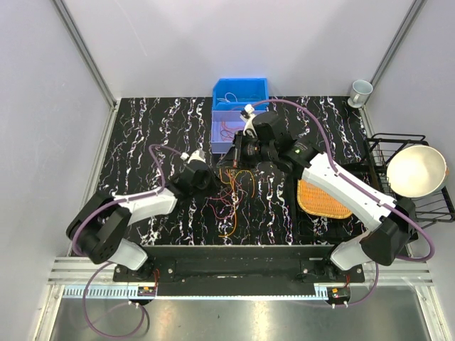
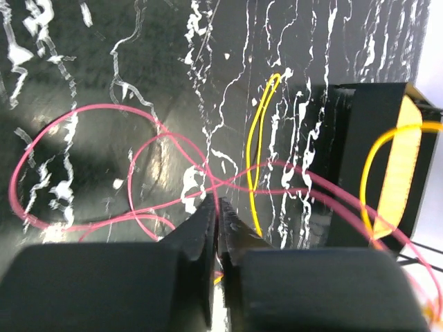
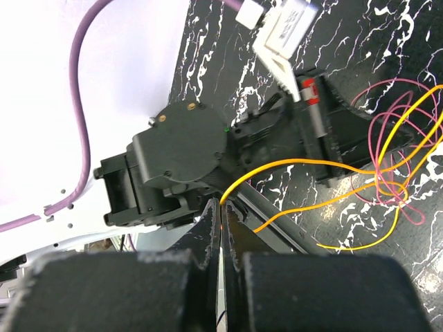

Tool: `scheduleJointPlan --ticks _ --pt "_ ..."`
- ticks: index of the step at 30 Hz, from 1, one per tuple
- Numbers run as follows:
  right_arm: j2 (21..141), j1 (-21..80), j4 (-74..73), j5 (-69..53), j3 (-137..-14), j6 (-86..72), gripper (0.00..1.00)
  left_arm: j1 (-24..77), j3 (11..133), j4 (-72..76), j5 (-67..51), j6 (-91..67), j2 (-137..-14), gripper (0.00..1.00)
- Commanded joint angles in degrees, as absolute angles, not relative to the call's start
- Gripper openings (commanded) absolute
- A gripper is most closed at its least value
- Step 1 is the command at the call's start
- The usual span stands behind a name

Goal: Untangle the cables

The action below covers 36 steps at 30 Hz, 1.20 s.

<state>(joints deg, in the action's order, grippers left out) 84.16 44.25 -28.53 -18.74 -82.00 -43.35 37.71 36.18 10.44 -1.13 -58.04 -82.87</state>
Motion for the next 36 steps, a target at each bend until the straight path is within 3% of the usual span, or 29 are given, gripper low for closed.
scheduleJointPlan --ticks 1,7,16,31,36 --pt "80.60 44.12 -27.16 -18.99 -81.39 -41.93 0.00 38.67 41.30 12.49 2.64 -57.31 -84.90 0.00" --pt "75.77 40.26 -29.09 -18.19 -78.14 -41.14 0.00 37.18 43.24 -1.47 8.35 -52.39 -74.92 0.00" --pt "70.40 30.94 -33.13 -18.90 -75.24 -39.11 0.00 12.32 45.78 -21.17 5.44 -41.23 -54.43 0.00" --pt "64.16 26.72 -46.39 -3.79 -75.76 -36.48 0.00 -15.09 50.71 -31.20 0.45 -35.77 -50.62 0.00" --pt "63.11 26.10 -49.04 1.13 -76.11 -36.12 0.00 -18.37 51.59 -32.08 -0.71 -35.16 -51.24 0.00"
